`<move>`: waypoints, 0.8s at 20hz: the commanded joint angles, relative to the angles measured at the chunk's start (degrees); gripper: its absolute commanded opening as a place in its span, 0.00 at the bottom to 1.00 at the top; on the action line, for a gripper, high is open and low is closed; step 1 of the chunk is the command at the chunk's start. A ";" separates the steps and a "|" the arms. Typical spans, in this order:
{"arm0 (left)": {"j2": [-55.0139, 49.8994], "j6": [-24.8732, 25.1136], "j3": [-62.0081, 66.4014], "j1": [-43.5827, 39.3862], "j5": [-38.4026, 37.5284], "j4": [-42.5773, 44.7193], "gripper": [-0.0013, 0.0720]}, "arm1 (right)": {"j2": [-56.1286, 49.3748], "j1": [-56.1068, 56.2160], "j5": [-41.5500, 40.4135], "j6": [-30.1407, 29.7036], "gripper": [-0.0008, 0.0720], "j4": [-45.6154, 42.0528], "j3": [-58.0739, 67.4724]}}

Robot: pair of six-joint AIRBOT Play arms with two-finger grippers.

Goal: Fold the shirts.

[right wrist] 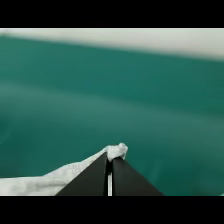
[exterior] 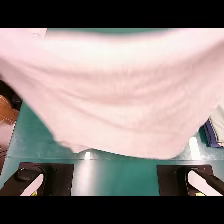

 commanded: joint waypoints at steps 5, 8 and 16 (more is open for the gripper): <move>-17.00 6.51 -28.83 -0.02 5.29 -6.40 0.05 | -18.47 12.79 -3.78 0.92 0.03 -4.11 -22.45; -22.86 6.84 -33.42 0.00 15.65 -6.56 0.05 | -23.89 12.85 -6.40 0.94 0.03 -4.20 -25.11; -29.46 7.43 -33.42 0.00 13.99 -8.66 0.82 | -25.22 12.74 -8.26 0.92 0.03 -4.31 -25.20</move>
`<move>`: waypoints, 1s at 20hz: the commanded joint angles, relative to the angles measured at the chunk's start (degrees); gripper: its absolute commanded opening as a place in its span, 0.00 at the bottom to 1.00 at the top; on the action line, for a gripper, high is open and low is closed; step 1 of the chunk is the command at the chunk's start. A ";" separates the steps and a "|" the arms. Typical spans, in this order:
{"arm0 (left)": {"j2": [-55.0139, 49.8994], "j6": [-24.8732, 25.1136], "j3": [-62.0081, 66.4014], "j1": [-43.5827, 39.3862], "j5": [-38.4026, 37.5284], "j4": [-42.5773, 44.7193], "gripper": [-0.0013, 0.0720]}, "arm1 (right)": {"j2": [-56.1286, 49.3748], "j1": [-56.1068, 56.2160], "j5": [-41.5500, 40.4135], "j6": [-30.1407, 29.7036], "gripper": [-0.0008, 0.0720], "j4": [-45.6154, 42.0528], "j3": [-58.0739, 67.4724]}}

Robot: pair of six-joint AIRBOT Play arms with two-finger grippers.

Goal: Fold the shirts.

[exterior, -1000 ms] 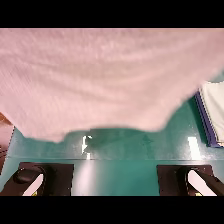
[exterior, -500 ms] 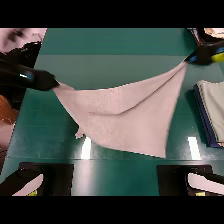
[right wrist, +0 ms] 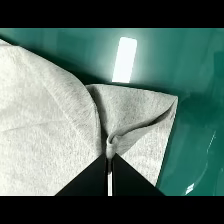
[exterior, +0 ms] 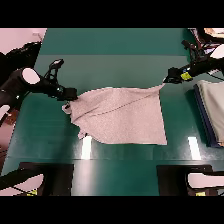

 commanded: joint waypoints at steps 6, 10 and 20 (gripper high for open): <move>0.07 2.36 13.14 0.02 -8.83 7.85 0.83 | -0.44 0.04 -0.28 0.02 0.03 -0.22 -0.35; -0.48 1.22 19.34 2.10 -7.54 11.67 0.83 | -0.44 0.04 -0.22 0.02 0.03 -0.17 -0.35; -13.94 0.48 8.02 15.74 -14.14 -9.31 0.83 | -0.44 0.15 1.03 0.02 0.03 -0.15 -0.35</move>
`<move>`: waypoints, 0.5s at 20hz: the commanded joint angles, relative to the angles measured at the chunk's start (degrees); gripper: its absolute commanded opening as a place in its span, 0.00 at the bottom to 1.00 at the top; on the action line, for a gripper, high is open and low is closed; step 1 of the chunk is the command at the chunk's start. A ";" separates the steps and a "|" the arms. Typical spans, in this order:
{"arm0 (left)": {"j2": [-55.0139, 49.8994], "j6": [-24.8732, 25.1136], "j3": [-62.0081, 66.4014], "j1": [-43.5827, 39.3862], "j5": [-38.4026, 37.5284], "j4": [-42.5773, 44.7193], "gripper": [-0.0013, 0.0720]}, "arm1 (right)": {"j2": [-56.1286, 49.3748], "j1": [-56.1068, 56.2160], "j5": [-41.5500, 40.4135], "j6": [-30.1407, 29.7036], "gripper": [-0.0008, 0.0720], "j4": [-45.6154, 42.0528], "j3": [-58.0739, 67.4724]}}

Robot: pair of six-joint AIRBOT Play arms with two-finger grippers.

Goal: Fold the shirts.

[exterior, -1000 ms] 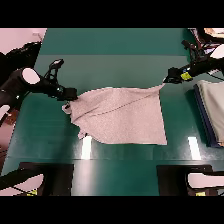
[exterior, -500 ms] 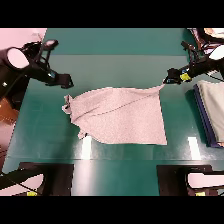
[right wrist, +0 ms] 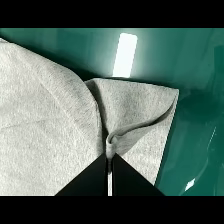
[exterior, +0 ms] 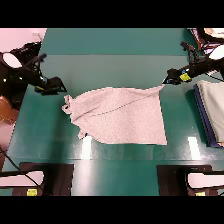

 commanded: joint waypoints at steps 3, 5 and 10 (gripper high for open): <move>-6.01 -0.09 -7.30 1.73 0.42 -8.61 0.83 | -0.02 0.09 1.31 0.00 0.03 0.02 -0.02; -6.67 -0.09 -8.24 1.73 2.93 -11.58 0.82 | -0.02 0.07 1.42 0.00 0.03 0.00 -0.02; -6.78 0.02 -8.26 1.09 4.26 -13.99 0.82 | -0.02 0.07 1.88 0.00 0.03 0.02 -0.02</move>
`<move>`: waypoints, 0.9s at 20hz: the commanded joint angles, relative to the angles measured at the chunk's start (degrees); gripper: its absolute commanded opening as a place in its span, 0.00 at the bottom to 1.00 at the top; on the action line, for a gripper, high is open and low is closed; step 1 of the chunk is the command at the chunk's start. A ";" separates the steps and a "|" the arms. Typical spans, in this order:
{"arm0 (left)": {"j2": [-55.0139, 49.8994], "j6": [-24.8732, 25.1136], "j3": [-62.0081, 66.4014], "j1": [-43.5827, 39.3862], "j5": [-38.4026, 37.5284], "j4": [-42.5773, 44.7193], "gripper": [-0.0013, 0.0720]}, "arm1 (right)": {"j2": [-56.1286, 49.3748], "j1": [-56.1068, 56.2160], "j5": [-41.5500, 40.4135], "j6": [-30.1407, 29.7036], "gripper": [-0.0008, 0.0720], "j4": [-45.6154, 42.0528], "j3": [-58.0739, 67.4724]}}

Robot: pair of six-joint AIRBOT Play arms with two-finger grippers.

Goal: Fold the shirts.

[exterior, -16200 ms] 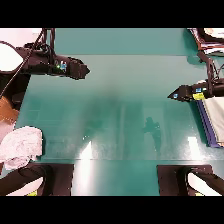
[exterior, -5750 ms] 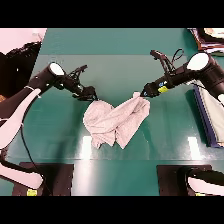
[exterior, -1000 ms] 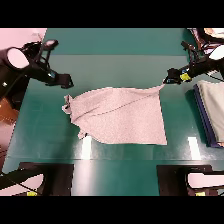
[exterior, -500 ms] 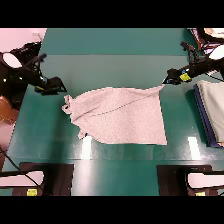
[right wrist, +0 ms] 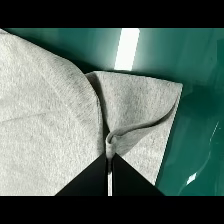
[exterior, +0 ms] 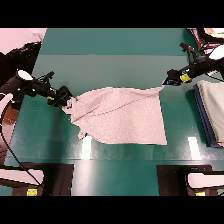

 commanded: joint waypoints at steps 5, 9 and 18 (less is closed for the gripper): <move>-0.42 0.52 -0.39 -3.98 2.84 -0.48 0.05 | -0.02 0.04 0.57 0.00 0.03 0.02 -0.02; 1.25 0.50 2.54 -2.97 3.37 -0.46 0.05 | 0.24 0.04 1.79 -0.35 0.03 -0.07 -0.02; 19.12 5.14 19.34 -2.16 12.20 2.93 0.05 | 10.47 -0.09 -4.94 -1.05 0.03 -0.13 0.04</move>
